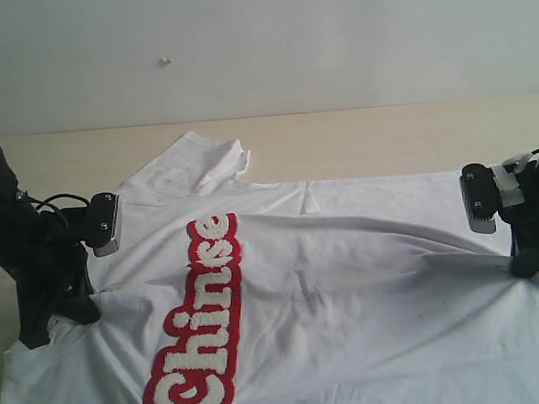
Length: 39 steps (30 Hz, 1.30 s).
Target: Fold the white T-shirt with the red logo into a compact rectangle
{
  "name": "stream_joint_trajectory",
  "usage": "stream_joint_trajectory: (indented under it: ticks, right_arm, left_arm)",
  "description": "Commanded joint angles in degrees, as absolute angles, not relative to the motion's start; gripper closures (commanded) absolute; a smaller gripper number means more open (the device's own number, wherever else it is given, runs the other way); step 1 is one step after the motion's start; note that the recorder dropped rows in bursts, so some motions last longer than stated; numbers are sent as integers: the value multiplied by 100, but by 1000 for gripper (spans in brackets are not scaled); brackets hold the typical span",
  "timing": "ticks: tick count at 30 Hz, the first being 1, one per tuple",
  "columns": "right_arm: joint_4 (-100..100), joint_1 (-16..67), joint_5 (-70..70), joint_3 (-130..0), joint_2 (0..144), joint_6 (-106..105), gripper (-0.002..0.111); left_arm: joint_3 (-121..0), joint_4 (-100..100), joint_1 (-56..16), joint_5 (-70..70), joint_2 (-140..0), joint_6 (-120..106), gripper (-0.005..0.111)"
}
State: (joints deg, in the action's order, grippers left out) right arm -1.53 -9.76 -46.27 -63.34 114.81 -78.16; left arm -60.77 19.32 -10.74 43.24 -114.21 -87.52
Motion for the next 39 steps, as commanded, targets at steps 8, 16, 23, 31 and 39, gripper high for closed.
stream_joint_trajectory:
  ticks: [8,16,23,31,39]
  right_arm:
    - [-161,-998,-4567,-6212,11263,-7770,108]
    - [-123,-998,-4649,-6217,10325,-7637,108]
    - [-123,-998,-4709,-6226,9598,-7626,108]
    - [-123,-998,-5122,-6675,8855,-7626,108]
    - [-136,-998,-5704,-7308,8404,-7616,108]
  left_arm:
    - [-5949,1665,-1073,4013,-11245,-8671,106]
    - [-6303,1662,-1073,4152,-10579,-8454,106]
    - [-6602,1628,-1073,4590,-10093,-8292,106]
    - [-6630,1605,-1073,4590,-9501,-7776,106]
    - [-6630,1880,-841,4282,-8767,-7761,106]
